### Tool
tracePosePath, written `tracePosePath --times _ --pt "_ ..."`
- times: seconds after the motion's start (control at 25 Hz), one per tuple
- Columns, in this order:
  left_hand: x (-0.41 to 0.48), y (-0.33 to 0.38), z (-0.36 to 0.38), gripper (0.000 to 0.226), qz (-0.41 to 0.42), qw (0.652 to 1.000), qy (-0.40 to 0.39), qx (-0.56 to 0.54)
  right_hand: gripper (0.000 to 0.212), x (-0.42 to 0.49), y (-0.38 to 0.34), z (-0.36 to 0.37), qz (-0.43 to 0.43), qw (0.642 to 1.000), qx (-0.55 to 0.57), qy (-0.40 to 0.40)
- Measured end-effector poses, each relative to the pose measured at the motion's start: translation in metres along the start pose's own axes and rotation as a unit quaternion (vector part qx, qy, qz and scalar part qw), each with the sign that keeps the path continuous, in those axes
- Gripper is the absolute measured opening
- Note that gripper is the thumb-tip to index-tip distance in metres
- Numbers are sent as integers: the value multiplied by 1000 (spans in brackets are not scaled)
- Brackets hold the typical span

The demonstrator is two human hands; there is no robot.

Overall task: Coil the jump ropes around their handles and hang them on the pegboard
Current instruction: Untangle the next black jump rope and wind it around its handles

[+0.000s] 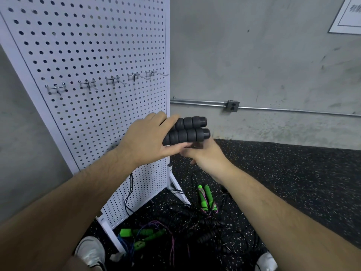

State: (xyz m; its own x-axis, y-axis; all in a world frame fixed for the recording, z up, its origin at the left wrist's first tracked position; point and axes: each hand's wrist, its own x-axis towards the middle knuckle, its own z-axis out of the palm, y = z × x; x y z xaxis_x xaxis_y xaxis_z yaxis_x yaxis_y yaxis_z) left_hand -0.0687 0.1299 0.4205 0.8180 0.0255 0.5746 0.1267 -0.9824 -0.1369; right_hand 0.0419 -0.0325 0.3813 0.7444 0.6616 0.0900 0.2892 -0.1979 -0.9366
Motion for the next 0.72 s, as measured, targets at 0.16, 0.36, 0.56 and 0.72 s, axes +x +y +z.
tracePosePath --times 0.16,0.36,0.56,0.72 --pt "1 9 -4 80 5 998 22 -52 54 -6 -11 57 -30 984 -73 -161" --pt "-3 19 -1 83 37 997 48 -47 43 -8 -26 101 -117 936 -276 -185" --pt "-3 -2 -8 84 23 999 18 -44 21 -8 -22 69 -49 982 -68 -171" --pt "-9 -31 -9 81 44 999 1 -24 20 5 -16 4 -34 977 -111 -179"
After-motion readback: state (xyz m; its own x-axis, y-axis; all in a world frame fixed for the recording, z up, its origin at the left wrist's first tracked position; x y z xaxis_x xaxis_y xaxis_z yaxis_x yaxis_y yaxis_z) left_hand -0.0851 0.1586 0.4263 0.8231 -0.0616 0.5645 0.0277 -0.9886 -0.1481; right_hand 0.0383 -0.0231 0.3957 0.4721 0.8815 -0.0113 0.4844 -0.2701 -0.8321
